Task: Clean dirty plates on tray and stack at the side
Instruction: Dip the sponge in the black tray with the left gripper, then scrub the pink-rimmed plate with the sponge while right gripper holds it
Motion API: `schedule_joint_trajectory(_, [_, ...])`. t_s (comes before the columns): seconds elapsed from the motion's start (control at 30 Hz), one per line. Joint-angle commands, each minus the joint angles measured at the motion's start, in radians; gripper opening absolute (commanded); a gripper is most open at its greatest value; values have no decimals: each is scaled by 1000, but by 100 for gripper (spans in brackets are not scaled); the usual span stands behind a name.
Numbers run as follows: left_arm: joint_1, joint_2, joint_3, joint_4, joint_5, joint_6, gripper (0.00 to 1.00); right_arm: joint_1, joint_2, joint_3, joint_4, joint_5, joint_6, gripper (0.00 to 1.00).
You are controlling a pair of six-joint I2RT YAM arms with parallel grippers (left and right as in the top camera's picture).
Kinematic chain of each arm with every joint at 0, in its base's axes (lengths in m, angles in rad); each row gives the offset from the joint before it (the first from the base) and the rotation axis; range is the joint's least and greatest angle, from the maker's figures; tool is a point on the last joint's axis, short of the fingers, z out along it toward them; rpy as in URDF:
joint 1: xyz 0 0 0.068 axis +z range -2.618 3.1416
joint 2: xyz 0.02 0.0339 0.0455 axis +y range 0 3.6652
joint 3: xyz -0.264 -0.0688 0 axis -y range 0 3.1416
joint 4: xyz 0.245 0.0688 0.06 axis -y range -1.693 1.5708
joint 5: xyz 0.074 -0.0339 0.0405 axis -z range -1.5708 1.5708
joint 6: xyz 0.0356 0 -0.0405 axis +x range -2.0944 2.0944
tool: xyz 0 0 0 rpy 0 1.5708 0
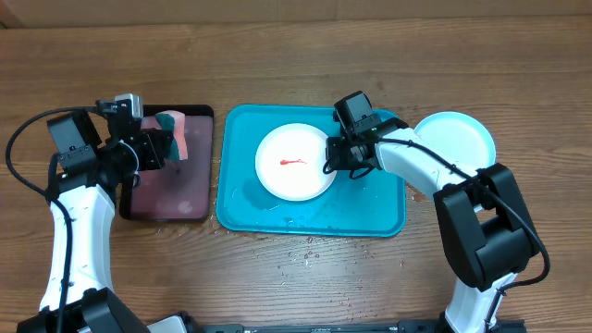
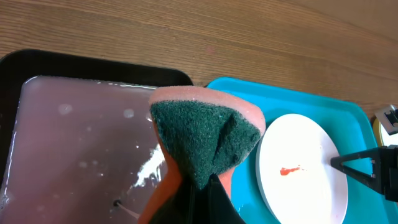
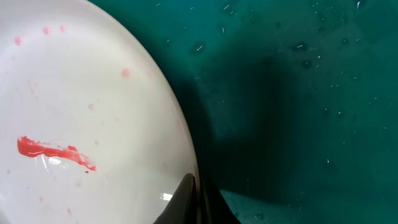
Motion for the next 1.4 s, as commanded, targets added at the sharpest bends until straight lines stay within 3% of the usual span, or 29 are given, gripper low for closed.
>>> schedule_joint_trajectory(0.0, [2,-17,-5,3,31,29,4,-1,9,17,0,18,-11,4])
schedule_joint_trajectory(0.27, [-44,-11,-5,-20,-33,-4,4,16,9,17,-37,10,-102,4])
schedule_joint_trajectory(0.47, [-237,36,-5,-40,-153,-44,4,53,9,17,-46,19,-139,4])
schedule_joint_trajectory(0.7, [-476,152,-5,18,-157,-138,4,59,9,17,-55,29,-140,4])
schedule_joint_trajectory(0.83, [-594,212,-5,100,-153,-244,4,59,9,17,-55,29,-140,4])
schedule_joint_trajectory(1.17, [-742,302,-5,222,-252,-733,4,59,9,17,-56,29,-140,4])
schedule_joint_trajectory(1.37, [-808,354,-5,225,-474,-768,4,59,9,17,-57,29,-140,4])
